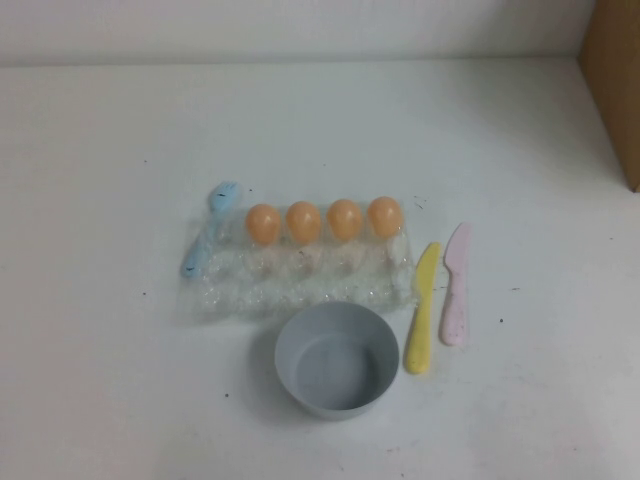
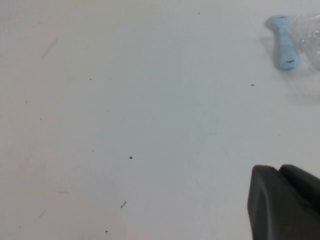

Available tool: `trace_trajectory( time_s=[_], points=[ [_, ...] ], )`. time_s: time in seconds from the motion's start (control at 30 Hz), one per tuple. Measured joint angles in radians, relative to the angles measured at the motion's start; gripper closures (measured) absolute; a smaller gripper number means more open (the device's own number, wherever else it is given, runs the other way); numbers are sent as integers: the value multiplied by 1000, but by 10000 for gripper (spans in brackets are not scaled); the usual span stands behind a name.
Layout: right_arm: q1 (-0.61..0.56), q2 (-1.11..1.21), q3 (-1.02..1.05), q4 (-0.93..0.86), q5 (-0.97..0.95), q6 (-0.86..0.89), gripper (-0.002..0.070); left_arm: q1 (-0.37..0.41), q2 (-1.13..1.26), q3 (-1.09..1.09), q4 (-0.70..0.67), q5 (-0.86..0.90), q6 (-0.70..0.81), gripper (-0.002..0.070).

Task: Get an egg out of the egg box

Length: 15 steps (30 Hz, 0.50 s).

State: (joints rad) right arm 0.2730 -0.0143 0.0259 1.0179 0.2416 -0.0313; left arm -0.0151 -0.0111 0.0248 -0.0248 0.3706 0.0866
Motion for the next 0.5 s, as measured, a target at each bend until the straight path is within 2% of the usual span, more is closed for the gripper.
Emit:
trace_trajectory(
  time_s=[0.3,0.5],
  points=[
    [0,0,0,62,-51,-68,694,0,0,0,0,0,0,680],
    [0,14,-19,33,66,-89,694,0,0,0,0,0,0,680]
  ],
)
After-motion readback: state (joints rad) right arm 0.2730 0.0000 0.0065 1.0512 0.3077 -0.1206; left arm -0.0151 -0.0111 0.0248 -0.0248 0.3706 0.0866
